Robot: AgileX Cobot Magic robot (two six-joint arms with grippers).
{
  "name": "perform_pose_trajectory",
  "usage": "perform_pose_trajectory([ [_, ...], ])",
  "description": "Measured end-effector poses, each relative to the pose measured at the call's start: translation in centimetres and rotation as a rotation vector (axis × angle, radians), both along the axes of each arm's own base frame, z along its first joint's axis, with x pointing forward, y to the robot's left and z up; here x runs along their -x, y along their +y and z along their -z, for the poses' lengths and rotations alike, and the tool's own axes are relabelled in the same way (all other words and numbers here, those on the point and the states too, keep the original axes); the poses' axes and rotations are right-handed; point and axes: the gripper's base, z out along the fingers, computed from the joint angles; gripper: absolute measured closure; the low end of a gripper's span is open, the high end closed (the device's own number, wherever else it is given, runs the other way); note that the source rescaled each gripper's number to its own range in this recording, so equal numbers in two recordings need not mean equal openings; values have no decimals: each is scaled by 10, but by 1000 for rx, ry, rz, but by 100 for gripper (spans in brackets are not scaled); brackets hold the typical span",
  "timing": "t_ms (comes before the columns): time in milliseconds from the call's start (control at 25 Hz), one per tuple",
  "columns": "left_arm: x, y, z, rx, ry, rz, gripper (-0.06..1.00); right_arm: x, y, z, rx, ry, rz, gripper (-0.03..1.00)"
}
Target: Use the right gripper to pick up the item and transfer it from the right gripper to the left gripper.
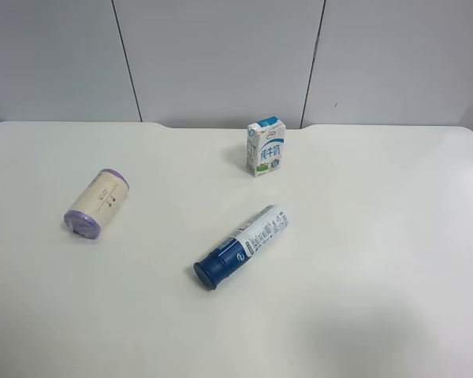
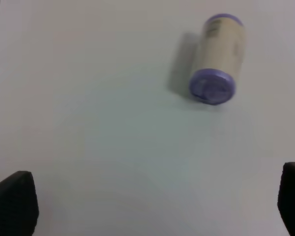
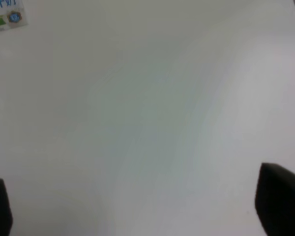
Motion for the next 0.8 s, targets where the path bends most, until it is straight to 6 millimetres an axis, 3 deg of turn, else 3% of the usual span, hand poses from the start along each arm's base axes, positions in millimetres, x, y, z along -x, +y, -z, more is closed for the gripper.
perform_pose_trajectory([
  [800, 7, 0, 0, -1, -49, -10, -5, 0, 0, 0, 0, 0, 0, -2],
])
